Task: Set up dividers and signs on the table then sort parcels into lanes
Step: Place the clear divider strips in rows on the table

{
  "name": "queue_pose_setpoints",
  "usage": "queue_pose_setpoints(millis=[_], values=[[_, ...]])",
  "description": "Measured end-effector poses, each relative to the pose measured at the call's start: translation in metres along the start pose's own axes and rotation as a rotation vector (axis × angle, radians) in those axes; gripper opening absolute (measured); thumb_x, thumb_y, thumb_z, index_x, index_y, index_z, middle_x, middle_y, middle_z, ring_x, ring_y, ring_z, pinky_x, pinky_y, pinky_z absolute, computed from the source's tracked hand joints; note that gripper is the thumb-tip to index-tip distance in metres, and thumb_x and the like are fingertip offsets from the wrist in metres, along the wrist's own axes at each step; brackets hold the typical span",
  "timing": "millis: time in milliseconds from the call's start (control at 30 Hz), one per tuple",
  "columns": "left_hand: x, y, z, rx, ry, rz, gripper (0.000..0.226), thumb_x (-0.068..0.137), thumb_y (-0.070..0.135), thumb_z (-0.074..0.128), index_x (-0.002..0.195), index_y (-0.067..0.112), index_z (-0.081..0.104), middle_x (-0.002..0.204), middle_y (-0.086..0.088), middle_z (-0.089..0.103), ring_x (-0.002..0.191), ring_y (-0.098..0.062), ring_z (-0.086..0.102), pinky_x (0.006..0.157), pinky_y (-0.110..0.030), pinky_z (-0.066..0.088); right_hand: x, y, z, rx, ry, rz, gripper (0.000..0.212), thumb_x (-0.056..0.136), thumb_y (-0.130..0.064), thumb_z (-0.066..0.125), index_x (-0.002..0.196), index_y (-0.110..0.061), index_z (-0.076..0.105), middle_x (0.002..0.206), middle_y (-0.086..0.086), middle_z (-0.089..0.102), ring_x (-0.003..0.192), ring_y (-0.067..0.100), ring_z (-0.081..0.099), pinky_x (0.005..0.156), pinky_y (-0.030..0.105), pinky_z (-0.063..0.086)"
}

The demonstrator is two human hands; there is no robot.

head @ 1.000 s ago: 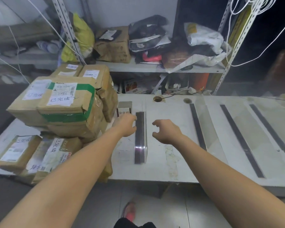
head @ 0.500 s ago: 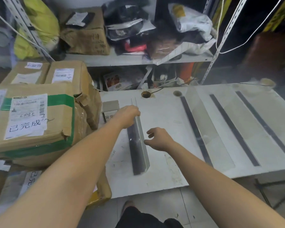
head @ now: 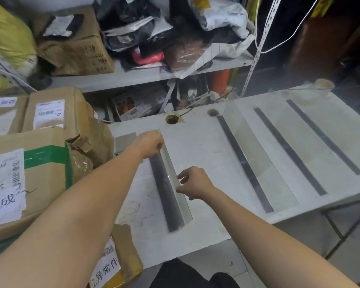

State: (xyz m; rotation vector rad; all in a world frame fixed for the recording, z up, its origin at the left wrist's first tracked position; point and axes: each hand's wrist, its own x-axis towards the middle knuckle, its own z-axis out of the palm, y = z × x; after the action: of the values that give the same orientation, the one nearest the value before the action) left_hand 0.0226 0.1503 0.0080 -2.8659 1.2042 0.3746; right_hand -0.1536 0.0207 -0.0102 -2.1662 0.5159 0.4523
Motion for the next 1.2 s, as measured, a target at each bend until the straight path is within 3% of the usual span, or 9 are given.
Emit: queue_pose_setpoints(millis=[133,300,500,600,767,900,1000,1100,1200], values=[[0.002,-0.014,0.001,-0.002,-0.015,-0.015,0.010,0.084,0.007,0.071,0.090,0.013,0.067,0.103,-0.005,0.058,0.092,-0.025,0.059,0.078,-0.029,0.049,0.001,0.002,0.007,-0.001,0.013,0.002,0.037,0.076,-0.011,0.070,0.112,-0.008,0.071,0.089,0.004,0.071,0.059,0.026,0.070,0.048,0.028,0.058],[0.005,-0.022,-0.001,0.042,-0.018,0.005,0.009,0.085,0.011,0.073,0.092,0.013,0.066,0.104,-0.005,0.057,0.092,-0.025,0.058,0.080,-0.032,0.050,0.001,0.004,0.009,0.040,0.023,-0.023,0.028,0.075,0.000,0.065,0.100,0.013,0.068,0.094,0.024,0.071,0.065,0.037,0.070,0.051,0.038,0.060],[0.018,-0.020,-0.016,-0.008,0.029,-0.034,0.009,0.088,0.011,0.070,0.096,0.009,0.067,0.109,-0.008,0.057,0.099,-0.029,0.057,0.085,-0.036,0.050,-0.009,0.018,-0.016,0.021,0.002,-0.059,0.019,0.076,-0.005,0.066,0.092,-0.008,0.074,0.097,0.004,0.074,0.044,0.010,0.058,0.038,0.016,0.042],[0.032,-0.013,-0.027,-0.041,0.054,-0.035,0.010,0.089,0.010,0.069,0.098,0.007,0.069,0.110,-0.011,0.060,0.100,-0.030,0.059,0.088,-0.037,0.050,-0.018,0.028,-0.032,0.000,0.020,-0.065,0.018,0.075,-0.004,0.063,0.084,-0.017,0.072,0.097,0.002,0.074,0.043,0.010,0.055,0.038,0.014,0.038],[0.056,0.003,-0.035,-0.080,0.077,0.002,0.013,0.088,0.013,0.072,0.099,0.007,0.071,0.107,-0.012,0.063,0.097,-0.031,0.059,0.083,-0.037,0.050,-0.037,0.051,-0.054,-0.066,0.091,-0.060,0.028,0.072,-0.004,0.059,0.055,-0.024,0.050,0.061,-0.003,0.051,0.051,0.012,0.040,0.053,0.023,0.036],[0.078,0.016,-0.030,-0.122,0.072,0.055,0.013,0.086,0.015,0.074,0.093,0.005,0.069,0.103,-0.012,0.064,0.094,-0.030,0.059,0.081,-0.040,0.051,-0.054,0.074,-0.064,-0.065,0.118,-0.020,0.025,0.071,-0.001,0.054,0.058,-0.023,0.057,0.049,-0.010,0.045,0.047,0.008,0.039,0.050,0.021,0.031],[0.093,0.028,-0.023,-0.140,0.060,0.099,0.016,0.086,0.016,0.075,0.095,0.004,0.068,0.105,-0.011,0.062,0.096,-0.031,0.060,0.085,-0.043,0.051,-0.063,0.089,-0.063,-0.081,0.174,-0.009,0.015,0.069,-0.001,0.051,0.075,-0.001,0.064,0.059,-0.005,0.036,0.053,0.011,0.028,0.050,0.024,0.024],[0.106,0.036,-0.017,-0.159,0.090,0.134,0.018,0.085,0.015,0.076,0.096,0.004,0.069,0.107,-0.011,0.061,0.100,-0.030,0.057,0.089,-0.043,0.048,-0.068,0.101,-0.058,-0.092,0.203,0.037,0.019,0.070,-0.004,0.054,0.083,-0.003,0.068,0.063,-0.003,0.049,0.054,0.011,0.034,0.043,0.018,0.024],[0.117,0.042,-0.013,-0.162,0.116,0.178,0.017,0.083,0.015,0.078,0.095,0.006,0.070,0.104,-0.010,0.063,0.100,-0.028,0.057,0.088,-0.042,0.048,-0.072,0.107,-0.051,-0.006,0.212,0.090,0.027,0.071,-0.006,0.060,0.092,-0.016,0.074,0.081,-0.011,0.068,0.060,-0.001,0.057,0.050,0.006,0.038]])
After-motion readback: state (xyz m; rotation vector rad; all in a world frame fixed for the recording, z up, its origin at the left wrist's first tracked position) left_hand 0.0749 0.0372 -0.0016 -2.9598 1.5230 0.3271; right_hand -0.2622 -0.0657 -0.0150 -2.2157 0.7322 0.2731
